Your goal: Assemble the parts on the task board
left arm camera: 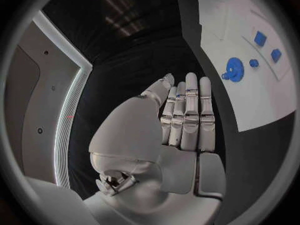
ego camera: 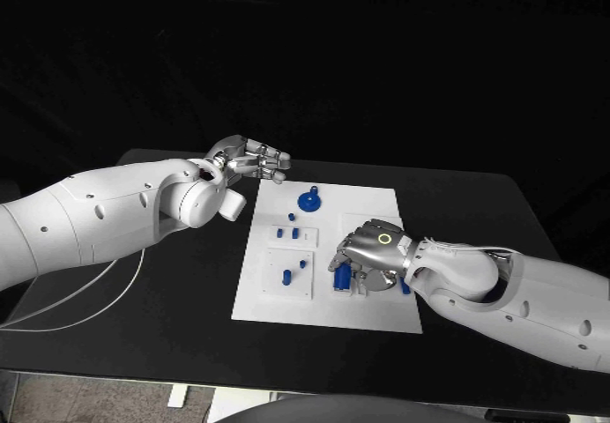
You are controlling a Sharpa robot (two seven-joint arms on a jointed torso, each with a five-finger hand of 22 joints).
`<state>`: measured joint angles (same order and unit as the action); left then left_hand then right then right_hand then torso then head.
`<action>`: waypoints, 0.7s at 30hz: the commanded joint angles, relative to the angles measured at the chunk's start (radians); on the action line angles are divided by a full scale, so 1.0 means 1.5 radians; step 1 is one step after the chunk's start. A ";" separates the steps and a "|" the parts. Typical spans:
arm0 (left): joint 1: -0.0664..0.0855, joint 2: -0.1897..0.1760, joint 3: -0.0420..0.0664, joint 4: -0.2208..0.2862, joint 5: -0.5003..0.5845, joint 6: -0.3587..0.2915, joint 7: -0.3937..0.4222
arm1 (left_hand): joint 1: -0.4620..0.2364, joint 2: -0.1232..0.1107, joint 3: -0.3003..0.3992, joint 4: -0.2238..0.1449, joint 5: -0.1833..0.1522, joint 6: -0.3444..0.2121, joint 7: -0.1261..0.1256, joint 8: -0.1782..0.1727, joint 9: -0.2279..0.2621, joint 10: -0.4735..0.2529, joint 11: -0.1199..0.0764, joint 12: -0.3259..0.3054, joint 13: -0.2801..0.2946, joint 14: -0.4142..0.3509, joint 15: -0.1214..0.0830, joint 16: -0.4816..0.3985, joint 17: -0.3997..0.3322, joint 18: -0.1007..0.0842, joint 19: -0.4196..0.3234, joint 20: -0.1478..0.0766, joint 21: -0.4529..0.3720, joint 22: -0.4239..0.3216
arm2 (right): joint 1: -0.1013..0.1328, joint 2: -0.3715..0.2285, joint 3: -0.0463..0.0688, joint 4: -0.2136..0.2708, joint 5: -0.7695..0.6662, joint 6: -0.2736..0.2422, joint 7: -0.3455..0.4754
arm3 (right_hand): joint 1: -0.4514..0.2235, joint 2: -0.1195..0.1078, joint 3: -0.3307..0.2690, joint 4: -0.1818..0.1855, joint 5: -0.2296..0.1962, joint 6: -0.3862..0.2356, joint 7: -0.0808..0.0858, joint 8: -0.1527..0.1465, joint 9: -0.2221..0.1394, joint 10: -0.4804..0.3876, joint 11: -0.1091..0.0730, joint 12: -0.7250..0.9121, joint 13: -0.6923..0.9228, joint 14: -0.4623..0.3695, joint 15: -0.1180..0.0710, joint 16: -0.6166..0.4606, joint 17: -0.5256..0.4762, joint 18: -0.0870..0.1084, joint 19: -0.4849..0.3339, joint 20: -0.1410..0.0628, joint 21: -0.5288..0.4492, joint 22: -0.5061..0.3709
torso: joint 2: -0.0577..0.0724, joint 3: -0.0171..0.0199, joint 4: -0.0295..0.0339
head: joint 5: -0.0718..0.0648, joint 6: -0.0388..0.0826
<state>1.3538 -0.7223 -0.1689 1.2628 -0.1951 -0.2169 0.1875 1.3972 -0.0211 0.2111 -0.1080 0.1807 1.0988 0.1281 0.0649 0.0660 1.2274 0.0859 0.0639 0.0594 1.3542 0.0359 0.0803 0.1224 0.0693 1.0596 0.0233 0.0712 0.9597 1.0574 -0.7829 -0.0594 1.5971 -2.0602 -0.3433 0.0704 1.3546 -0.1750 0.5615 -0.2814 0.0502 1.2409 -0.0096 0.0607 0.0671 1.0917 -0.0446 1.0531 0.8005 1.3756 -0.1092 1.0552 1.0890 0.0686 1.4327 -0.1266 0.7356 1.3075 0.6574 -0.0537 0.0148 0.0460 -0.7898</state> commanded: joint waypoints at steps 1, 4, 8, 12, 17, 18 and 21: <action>0.001 0.001 0.000 0.001 -0.003 0.010 0.003 | -0.006 -0.001 0.000 0.003 -0.002 -0.004 -0.001 -0.001 -0.001 -0.003 0.001 -0.002 -0.001 0.002 0.004 -0.001 0.001 -0.005 0.005 -0.001 -0.001 -0.002 | 0.000 0.001 -0.001 -0.002 0.005 0.024 0.010 | 0.000 0.008 -0.003 0.000 -0.001 0.036 0.030 0.002 0.001 -0.005 0.002 0.004 -0.001 -0.001 0.006 0.004 0.001 0.006 -0.004 0.003 0.004 0.050 | 0.000 0.0000 0.0002 | 0.000 -0.001; 0.001 0.001 0.000 0.001 -0.003 0.010 0.003 | -0.006 -0.001 0.000 0.003 -0.002 -0.004 -0.001 -0.001 -0.001 -0.003 0.001 -0.002 -0.001 0.002 0.004 -0.001 0.001 -0.005 0.005 -0.001 -0.001 -0.002 | 0.000 0.002 -0.003 -0.006 0.005 0.027 0.011 | 0.000 0.008 -0.003 0.000 -0.001 0.036 0.031 0.002 0.001 -0.005 0.002 0.005 -0.002 -0.001 0.006 0.004 0.001 0.006 -0.004 0.003 0.004 0.050 | 0.000 0.0004 0.0002 | -0.001 0.000; 0.001 0.001 0.000 0.002 -0.004 0.010 0.003 | -0.006 -0.001 0.000 0.003 -0.002 -0.004 -0.001 -0.001 -0.001 -0.003 0.001 -0.002 -0.001 0.002 0.004 -0.001 0.001 -0.005 0.005 -0.001 -0.001 -0.002 | 0.000 0.005 -0.004 -0.011 0.006 0.030 0.012 | 0.000 0.008 -0.003 0.000 -0.001 0.036 0.031 0.002 0.001 -0.006 0.002 0.005 -0.003 -0.002 0.007 0.003 0.001 0.006 -0.005 0.003 0.002 0.049 | 0.000 0.0004 0.0000 | -0.001 -0.001; 0.001 0.001 0.000 0.002 -0.004 0.010 0.002 | -0.006 -0.001 0.000 0.003 -0.002 -0.004 -0.001 -0.001 -0.001 -0.003 0.001 -0.002 -0.001 0.002 0.004 -0.001 0.001 -0.005 0.005 -0.001 -0.001 -0.002 | 0.000 0.009 -0.006 -0.015 0.006 0.034 0.014 | 0.000 0.008 -0.003 0.000 -0.001 0.036 0.031 0.002 0.001 -0.007 0.003 0.006 -0.004 -0.002 0.007 0.003 0.001 0.006 -0.006 0.004 0.001 0.049 | 0.000 0.0003 0.0004 | 0.000 -0.001; 0.001 0.001 0.000 0.002 -0.004 0.011 0.002 | -0.006 -0.001 0.000 0.003 -0.002 -0.004 -0.001 -0.001 -0.001 -0.003 0.001 -0.002 -0.001 0.002 0.004 -0.001 0.001 -0.005 0.005 -0.001 -0.001 -0.002 | 0.000 0.012 -0.009 -0.021 0.007 0.035 0.015 | 0.001 0.008 -0.003 0.000 -0.001 0.034 0.031 0.002 0.001 -0.008 0.003 0.008 -0.005 -0.003 0.007 0.003 0.001 0.007 -0.007 0.004 0.002 0.049 | 0.000 0.0002 0.0003 | 0.000 -0.002; 0.001 0.001 0.000 0.002 -0.004 0.011 0.002 | -0.006 -0.001 0.000 0.003 -0.002 -0.004 -0.001 -0.001 -0.001 -0.003 0.001 -0.002 -0.001 0.002 0.004 -0.001 0.001 -0.005 0.005 -0.001 -0.001 -0.002 | 0.000 0.013 -0.010 -0.022 0.007 0.035 0.016 | 0.001 0.008 -0.003 0.000 -0.001 0.034 0.031 0.002 0.001 -0.008 0.003 0.008 -0.005 -0.003 0.007 0.003 0.001 0.007 -0.007 0.004 0.002 0.049 | 0.000 0.0002 0.0003 | 0.000 -0.002; 0.001 0.001 0.000 0.002 -0.004 0.011 0.002 | -0.006 -0.001 0.000 0.003 -0.002 -0.004 -0.001 -0.001 -0.001 -0.003 0.001 -0.002 -0.001 0.002 0.004 -0.001 0.001 -0.005 0.005 -0.001 -0.001 -0.002 | 0.000 0.016 -0.011 -0.025 0.007 0.034 0.017 | 0.001 0.008 -0.003 0.000 -0.001 0.028 0.031 0.001 0.000 -0.010 0.002 0.008 -0.005 -0.004 0.006 0.002 0.001 0.007 -0.008 0.004 0.000 0.048 | 0.000 0.0004 0.0002 | 0.000 -0.001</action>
<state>1.3538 -0.7221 -0.1691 1.2632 -0.1972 -0.2139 0.1860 1.3972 -0.0211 0.2110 -0.1080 0.1807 1.0985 0.1284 0.0649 0.0660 1.2274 0.0859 0.0639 0.0594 1.3542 0.0359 0.0803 0.1222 0.0693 1.0596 0.0233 0.0713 0.9583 1.0587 -0.7616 -0.0733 1.5599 -2.0491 -0.3121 0.0797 1.3581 -0.1720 0.5601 -0.2831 0.0502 1.2388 -0.0075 0.0566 0.0671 1.0844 -0.0448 1.0606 0.7938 1.3730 -0.1066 1.0552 1.0910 0.0686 1.4291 -0.1230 0.7355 1.3074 0.6572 -0.0532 0.0151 0.0457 -0.7913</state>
